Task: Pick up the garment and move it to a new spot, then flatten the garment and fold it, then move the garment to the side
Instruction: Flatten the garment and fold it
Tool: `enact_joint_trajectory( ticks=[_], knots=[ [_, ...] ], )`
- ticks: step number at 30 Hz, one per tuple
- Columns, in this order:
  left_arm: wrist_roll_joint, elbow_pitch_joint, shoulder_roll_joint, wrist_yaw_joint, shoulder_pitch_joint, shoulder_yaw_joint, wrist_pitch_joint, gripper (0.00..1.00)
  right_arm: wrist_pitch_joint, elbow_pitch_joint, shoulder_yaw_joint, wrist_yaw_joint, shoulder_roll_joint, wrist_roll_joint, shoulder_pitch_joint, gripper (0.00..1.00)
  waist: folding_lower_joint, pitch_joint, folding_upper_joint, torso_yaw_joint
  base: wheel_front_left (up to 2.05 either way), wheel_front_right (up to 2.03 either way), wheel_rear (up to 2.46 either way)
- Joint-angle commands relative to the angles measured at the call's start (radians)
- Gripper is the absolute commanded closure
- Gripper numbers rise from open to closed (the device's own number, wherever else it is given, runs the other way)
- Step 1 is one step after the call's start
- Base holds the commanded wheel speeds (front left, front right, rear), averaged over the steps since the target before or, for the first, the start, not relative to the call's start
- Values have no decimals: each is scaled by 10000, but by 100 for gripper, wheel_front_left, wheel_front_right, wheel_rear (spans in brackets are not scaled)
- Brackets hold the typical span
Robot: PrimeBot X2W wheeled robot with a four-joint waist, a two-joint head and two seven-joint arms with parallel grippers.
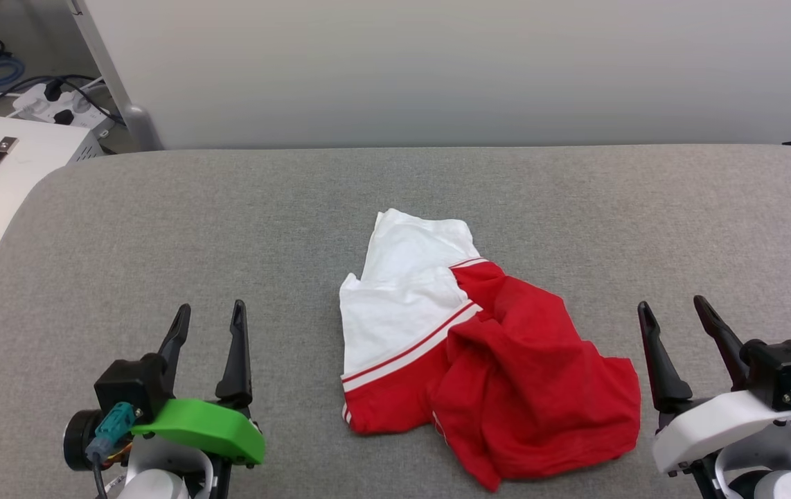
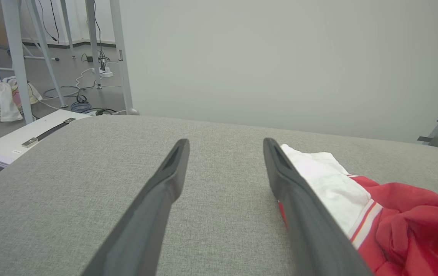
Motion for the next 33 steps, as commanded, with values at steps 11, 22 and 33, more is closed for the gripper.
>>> enact_joint_trajectory(
  ticks=[11, 22, 33],
  knots=[
    [164, -250, -117, -75, -481, -296, -7, 0, 1073, 1379, -893, -7, -290, 1190, -598, 0, 0, 493, 0, 627, 0, 0, 0],
    [317, 26, -755, -382, -1405, -431, -198, 0, 4069, 4095, 1569, -7, -2206, 3629, -4112, 0, 0, 1691, 0, 1734, 0, 0, 0],
    [500, 386, -1192, -665, -1723, -328, -247, 0, 6837, 6507, 4789, -7, -3036, 5373, -5374, 0, 0, 2187, 0, 1974, 0, 0, 0]
  ],
)
